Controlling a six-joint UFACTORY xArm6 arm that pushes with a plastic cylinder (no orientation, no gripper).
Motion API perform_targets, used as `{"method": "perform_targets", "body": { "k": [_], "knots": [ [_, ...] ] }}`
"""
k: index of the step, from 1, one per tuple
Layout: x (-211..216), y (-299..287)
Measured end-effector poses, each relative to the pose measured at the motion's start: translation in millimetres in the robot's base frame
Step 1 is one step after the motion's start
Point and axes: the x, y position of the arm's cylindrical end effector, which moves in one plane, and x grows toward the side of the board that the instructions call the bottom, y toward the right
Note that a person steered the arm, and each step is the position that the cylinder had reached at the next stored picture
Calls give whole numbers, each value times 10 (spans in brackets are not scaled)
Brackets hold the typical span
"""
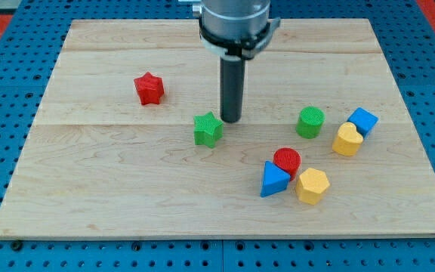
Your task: Push the green star into the green circle
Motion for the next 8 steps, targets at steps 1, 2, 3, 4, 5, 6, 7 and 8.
{"method": "perform_targets", "body": {
  "k": [1, 2, 3, 4, 5, 6, 7, 8],
  "knots": [
    [-209, -259],
    [-14, -724],
    [295, -962],
    [540, -498],
    [550, 233],
    [535, 621],
    [362, 557],
    [374, 931]
  ]
}}
